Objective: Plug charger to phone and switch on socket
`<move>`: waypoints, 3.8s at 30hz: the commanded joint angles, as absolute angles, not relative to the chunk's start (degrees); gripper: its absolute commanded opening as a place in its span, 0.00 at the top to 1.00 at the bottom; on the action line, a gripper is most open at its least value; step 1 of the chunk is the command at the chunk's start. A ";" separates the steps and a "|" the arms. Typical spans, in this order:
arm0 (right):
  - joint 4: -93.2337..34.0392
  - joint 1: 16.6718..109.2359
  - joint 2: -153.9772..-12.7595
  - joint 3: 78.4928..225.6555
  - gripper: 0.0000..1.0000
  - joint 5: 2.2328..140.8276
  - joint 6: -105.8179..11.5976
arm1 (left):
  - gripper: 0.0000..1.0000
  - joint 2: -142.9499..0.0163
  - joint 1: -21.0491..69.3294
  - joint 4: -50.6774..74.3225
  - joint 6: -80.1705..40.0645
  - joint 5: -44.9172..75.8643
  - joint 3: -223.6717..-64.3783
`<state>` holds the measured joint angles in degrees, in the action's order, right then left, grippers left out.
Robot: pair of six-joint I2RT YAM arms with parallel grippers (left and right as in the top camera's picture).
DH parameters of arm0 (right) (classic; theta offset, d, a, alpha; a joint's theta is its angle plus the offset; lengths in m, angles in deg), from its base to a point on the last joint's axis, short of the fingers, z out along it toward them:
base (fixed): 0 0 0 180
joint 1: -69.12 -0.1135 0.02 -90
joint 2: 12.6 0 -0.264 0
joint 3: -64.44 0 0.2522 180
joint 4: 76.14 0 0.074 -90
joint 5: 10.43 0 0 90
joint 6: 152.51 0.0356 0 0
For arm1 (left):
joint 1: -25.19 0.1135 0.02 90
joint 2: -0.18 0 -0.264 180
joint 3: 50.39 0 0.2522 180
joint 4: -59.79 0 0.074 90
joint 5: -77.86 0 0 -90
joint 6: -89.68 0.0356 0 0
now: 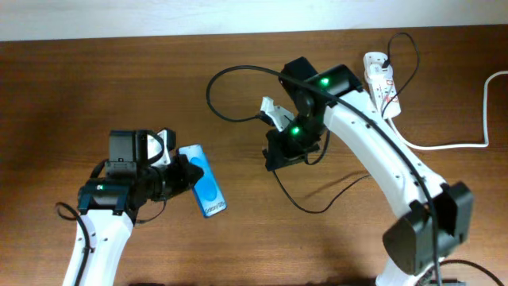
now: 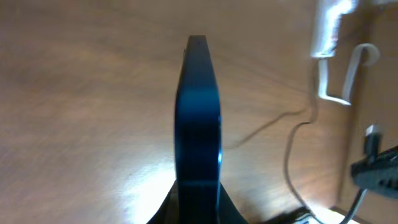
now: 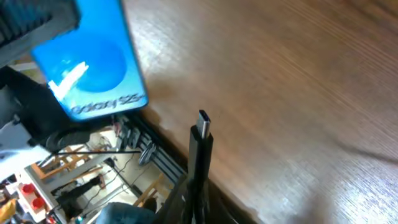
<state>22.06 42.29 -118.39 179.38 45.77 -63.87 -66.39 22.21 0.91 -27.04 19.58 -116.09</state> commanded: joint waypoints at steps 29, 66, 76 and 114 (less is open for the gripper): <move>-14.00 38.38 -92.47 154.90 0.96 19.02 -68.14 | 1.00 -66.43 40.41 66.59 -74.60 63.89 -116.53; -17.26 38.33 -101.43 154.86 0.96 5.21 -67.96 | 1.00 -72.46 31.71 63.90 -69.00 63.06 -116.53; -17.87 38.38 -101.48 154.86 0.96 9.12 -62.78 | 1.00 -72.46 31.71 63.92 -68.98 63.30 -116.53; -42.13 41.11 -101.48 155.04 0.96 8.13 -47.13 | 1.00 -72.44 25.00 63.85 -57.20 77.96 -116.46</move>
<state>-35.88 38.22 -101.43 151.63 7.43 -50.15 -72.81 31.54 64.95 -60.74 63.49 -118.06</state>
